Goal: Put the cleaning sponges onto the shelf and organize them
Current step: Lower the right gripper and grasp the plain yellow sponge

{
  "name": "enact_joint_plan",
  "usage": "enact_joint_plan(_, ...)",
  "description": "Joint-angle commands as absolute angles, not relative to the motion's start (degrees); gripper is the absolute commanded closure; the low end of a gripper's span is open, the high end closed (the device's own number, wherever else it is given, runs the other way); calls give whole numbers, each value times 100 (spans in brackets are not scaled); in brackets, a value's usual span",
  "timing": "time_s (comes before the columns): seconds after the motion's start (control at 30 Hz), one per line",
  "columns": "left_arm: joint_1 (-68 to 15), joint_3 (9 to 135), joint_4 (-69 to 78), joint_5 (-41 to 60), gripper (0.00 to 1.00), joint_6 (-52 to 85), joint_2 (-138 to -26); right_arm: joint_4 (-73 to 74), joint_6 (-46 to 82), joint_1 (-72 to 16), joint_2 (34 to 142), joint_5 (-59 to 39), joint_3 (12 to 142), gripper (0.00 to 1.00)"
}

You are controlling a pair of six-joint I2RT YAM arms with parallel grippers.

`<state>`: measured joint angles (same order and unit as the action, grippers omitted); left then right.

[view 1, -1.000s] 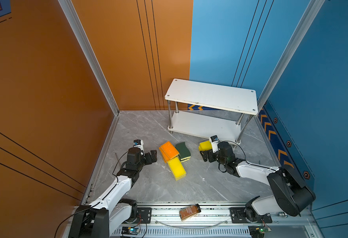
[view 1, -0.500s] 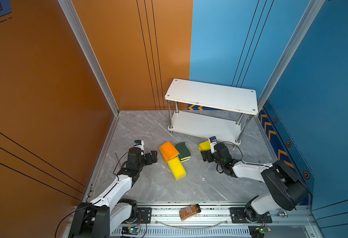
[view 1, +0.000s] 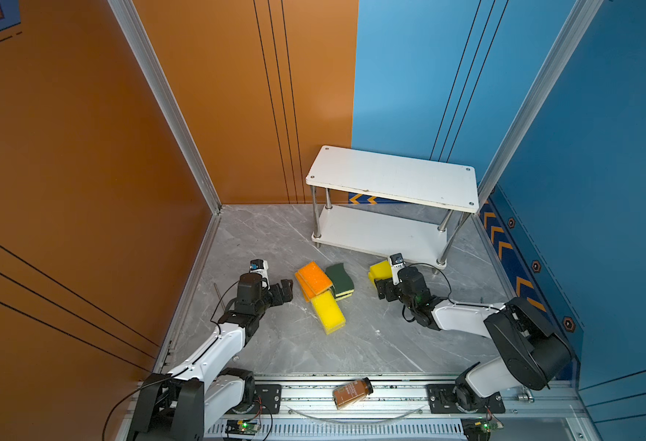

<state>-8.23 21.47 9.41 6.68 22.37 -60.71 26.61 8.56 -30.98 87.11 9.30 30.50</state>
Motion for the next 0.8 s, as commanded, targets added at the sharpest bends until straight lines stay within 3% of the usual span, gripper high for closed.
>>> enact_joint_plan(0.0, -781, 2209, 949, 775, 2, 2290, -6043, 2697, 826, -3136, 8737, 1059, 2978, 7)
enact_joint_plan(0.77, -782, 2237, 940, 897, 2, 2391, -6041, 2303, 896, -3218, 8732, 1196, 3068, 19)
